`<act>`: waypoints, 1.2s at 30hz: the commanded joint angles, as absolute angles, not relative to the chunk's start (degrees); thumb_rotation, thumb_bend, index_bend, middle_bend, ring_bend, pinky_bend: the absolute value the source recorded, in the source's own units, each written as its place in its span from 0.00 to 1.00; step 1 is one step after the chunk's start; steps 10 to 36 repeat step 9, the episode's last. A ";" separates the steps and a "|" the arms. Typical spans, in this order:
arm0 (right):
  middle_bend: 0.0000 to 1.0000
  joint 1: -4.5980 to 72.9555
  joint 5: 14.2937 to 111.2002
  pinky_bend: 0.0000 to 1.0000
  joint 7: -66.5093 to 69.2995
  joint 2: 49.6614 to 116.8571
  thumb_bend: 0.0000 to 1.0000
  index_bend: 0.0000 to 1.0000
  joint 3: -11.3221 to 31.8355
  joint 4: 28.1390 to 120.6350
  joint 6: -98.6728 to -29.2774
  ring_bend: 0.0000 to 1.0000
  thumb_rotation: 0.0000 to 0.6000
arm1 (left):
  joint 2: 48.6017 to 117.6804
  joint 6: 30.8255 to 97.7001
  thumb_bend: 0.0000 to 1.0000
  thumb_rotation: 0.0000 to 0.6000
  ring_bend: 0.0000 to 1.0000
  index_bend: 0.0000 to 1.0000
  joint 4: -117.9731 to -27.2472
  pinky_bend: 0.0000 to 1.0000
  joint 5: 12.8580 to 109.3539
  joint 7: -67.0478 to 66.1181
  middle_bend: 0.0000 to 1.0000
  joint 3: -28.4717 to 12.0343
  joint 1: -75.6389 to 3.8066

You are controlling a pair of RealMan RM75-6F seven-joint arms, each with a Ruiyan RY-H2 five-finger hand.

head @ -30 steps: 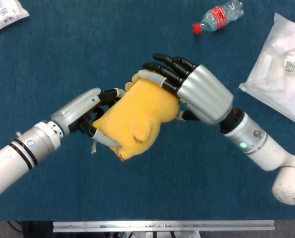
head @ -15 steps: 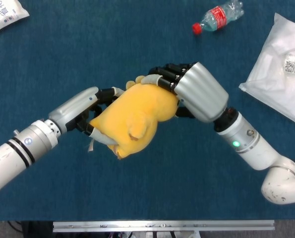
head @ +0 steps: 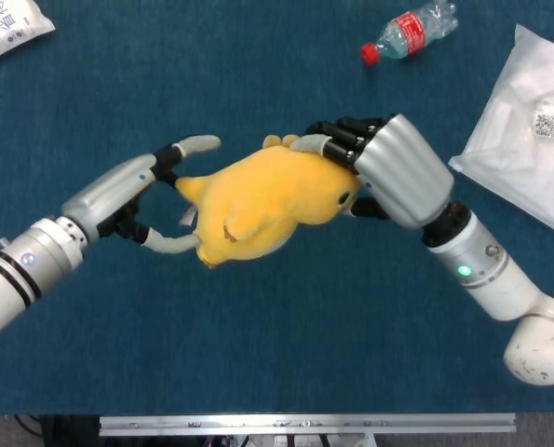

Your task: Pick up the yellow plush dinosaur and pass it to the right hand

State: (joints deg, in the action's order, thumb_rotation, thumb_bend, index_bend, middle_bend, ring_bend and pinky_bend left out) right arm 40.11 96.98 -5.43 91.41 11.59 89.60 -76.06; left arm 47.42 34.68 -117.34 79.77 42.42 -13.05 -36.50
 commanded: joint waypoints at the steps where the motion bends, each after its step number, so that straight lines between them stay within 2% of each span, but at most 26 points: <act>1: 0.61 39.47 97.70 0.83 -4.63 90.45 0.67 0.79 11.28 89.83 -77.42 0.63 1.00 | 47.11 35.62 0.25 1.00 0.00 0.01 -115.59 0.22 78.55 39.50 0.00 -11.91 -36.16; 9: 0.61 36.94 100.56 0.83 -3.14 86.17 0.67 0.79 9.67 92.40 -81.62 0.64 1.00 | 47.40 38.62 0.25 1.00 0.00 0.00 -112.96 0.22 72.94 32.95 0.00 -10.35 -35.01; 36: 0.61 36.94 100.56 0.83 -3.14 86.17 0.67 0.79 9.67 92.40 -81.62 0.64 1.00 | 47.40 38.62 0.25 1.00 0.00 0.00 -112.96 0.22 72.94 32.95 0.00 -10.35 -35.01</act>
